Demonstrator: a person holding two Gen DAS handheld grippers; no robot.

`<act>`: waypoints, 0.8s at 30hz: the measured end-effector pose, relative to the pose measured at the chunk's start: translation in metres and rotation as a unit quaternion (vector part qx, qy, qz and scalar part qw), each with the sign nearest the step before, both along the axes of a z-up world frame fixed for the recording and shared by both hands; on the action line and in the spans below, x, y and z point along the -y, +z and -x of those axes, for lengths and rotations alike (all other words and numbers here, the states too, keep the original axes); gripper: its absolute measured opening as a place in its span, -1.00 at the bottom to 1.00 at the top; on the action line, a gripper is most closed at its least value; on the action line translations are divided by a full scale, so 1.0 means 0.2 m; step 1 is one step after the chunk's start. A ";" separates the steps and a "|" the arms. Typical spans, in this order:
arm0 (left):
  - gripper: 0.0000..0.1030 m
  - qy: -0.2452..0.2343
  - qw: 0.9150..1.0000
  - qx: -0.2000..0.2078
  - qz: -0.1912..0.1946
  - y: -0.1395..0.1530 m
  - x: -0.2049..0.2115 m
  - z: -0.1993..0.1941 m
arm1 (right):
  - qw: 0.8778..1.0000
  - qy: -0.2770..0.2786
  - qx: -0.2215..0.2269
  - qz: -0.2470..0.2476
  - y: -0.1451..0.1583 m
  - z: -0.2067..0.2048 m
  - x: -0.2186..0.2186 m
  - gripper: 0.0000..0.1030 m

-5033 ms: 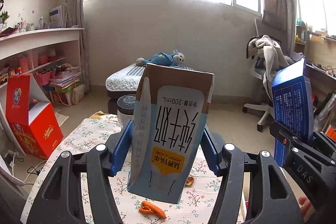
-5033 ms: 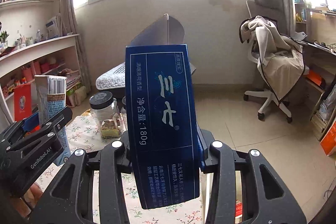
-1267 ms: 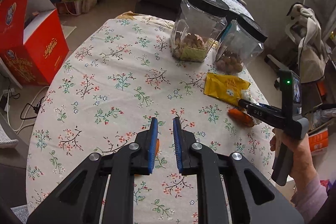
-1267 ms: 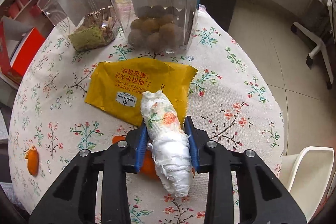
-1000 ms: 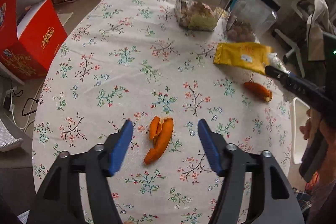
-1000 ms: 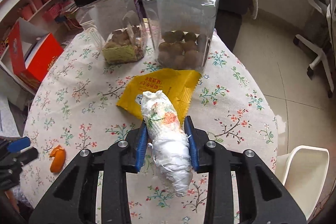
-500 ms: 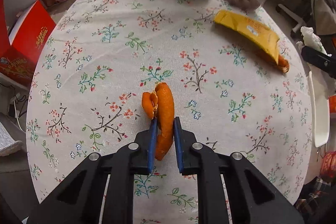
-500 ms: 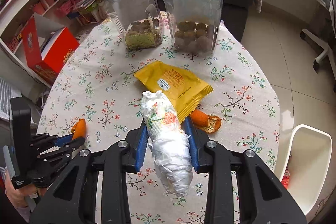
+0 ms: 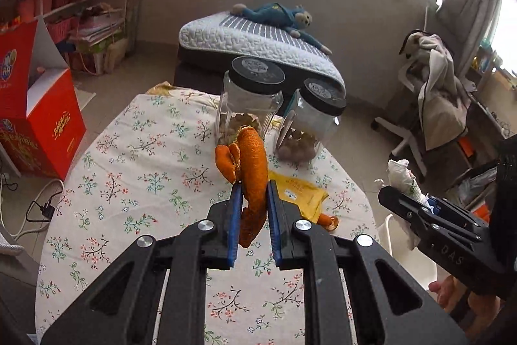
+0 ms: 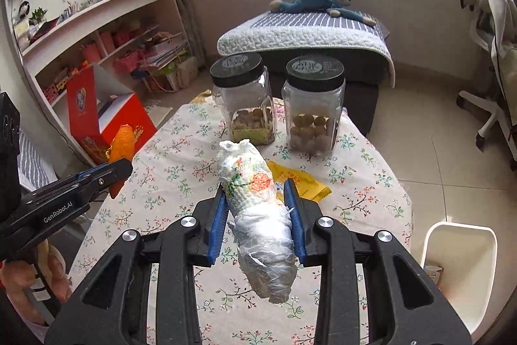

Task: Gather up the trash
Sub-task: 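Drop the tissue roll in the bin with right tool while left tool drops peels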

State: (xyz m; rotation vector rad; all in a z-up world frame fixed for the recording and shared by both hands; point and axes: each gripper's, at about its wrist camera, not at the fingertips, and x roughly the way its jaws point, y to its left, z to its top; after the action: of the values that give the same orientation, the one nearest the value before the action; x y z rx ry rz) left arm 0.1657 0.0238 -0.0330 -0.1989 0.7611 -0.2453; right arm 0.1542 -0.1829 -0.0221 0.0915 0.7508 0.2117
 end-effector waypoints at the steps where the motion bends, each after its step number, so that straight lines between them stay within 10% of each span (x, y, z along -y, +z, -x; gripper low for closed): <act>1: -0.70 0.002 1.000 0.009 -0.004 0.02 0.02 0.01 | 1.000 -0.005 0.009 0.003 0.01 0.02 0.01 -0.38; 24: -0.69 -0.070 0.996 0.049 -0.009 0.04 0.66 0.13 | 0.988 -0.133 0.055 0.049 0.08 0.28 0.61 -0.37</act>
State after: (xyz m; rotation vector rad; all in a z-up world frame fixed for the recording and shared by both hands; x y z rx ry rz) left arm 0.1392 -0.1083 -0.0249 -0.1152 0.6806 -0.3784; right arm 0.0977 -0.3048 -0.0067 0.0852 0.6304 -0.0733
